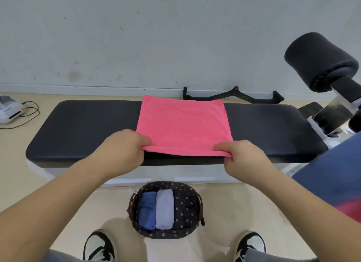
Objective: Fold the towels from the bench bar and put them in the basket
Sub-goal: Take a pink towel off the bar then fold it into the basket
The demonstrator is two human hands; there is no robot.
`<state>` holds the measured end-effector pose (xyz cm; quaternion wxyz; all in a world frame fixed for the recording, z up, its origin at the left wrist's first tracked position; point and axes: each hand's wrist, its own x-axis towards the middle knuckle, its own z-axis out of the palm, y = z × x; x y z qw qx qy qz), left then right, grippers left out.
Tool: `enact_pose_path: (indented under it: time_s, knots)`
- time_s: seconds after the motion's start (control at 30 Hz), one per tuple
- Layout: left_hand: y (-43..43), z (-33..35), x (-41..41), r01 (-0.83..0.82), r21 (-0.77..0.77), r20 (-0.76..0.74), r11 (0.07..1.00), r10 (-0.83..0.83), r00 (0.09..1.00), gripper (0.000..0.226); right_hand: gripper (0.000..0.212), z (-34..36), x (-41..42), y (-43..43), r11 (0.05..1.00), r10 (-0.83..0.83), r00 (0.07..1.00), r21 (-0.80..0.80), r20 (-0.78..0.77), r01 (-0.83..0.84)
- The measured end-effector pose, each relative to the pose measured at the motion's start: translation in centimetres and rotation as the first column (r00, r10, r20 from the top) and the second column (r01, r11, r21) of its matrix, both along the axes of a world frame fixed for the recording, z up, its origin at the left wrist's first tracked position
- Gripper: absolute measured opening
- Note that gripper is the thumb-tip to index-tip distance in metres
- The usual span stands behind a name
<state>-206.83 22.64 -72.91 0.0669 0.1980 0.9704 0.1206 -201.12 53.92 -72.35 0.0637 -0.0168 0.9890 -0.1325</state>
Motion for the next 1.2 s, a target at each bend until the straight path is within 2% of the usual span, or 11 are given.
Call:
enact_pose_path:
  time_s: [0.1, 0.27, 0.33, 0.4, 0.47, 0.5, 0.63, 0.73, 0.8, 1.0, 1.2]
  knots:
    - [-0.4, 1.1, -0.1, -0.032, 0.136, 0.111, 0.99, 0.017, 0.994, 0.023, 0.021, 0.8, 0.4, 2.0, 0.996, -0.063, 0.998, -0.062, -0.024, 0.061]
    - [-0.2, 2.8, -0.3, -0.166, 0.357, 0.325, 0.919, 0.044, 0.945, 0.02, 0.013, 2.4, 0.8, 3.6, 0.942, -0.125, 0.992, -0.317, -0.028, 0.109]
    - [-0.2, 2.4, -0.7, -0.226, 0.41, 0.365, 0.884, 0.068, 0.928, 0.012, 0.013, 2.4, 0.5, 3.9, 0.845, -0.193, 0.98, -0.501, 0.044, 0.189]
    - [-0.1, 1.8, -1.2, -0.292, 0.441, 0.397, 0.849, 0.107, 0.911, 0.009, 0.018, 1.9, 0.0, 3.8, 0.667, -0.279, 0.951, -0.685, 0.136, 0.294]
    - [0.0, 1.4, -1.5, -0.369, 0.482, 0.44, 0.794, 0.144, 0.886, 0.011, 0.017, 1.2, -0.8, 3.6, 0.512, -0.37, 0.899, -0.755, 0.236, 0.409]
    - [0.0, 1.3, -1.7, -0.407, 0.508, 0.466, 0.759, 0.155, 0.871, 0.013, 0.014, 0.8, -1.3, 3.5, 0.483, -0.412, 0.872, -0.748, 0.265, 0.455]
    - [-0.1, 0.4, -3.1, -0.489, 0.56, 0.481, 0.668, 0.219, 0.849, 0.019, 0.027, -0.3, -3.0, 3.3, 0.563, -0.428, 0.87, -0.681, 0.245, 0.469]
    - [0.4, -0.2, -4.6, -0.486, 0.599, 0.408, 0.637, 0.279, 0.869, 0.017, 0.03, -1.1, -4.6, 3.1, 0.733, -0.395, 0.918, -0.59, 0.035, 0.338]
    - [1.1, -0.6, -5.4, -0.468, 0.622, 0.337, 0.627, 0.325, 0.883, 0.016, 0.028, -1.7, -5.8, 3.0, 0.799, -0.373, 0.925, -0.529, -0.065, 0.285]
    - [2.3, -2.4, -7.9, -0.469, 0.509, 0.248, 0.722, 0.399, 0.883, 0.018, 0.041, -3.6, -8.7, 3.7, 0.842, -0.421, 0.9, -0.417, -0.111, 0.343]
    - [2.4, -3.0, -9.4, -0.486, 0.467, 0.206, 0.739, 0.443, 0.872, 0.02, 0.031, -4.1, -10.2, 3.6, 0.86, -0.452, 0.886, -0.311, -0.098, 0.404]
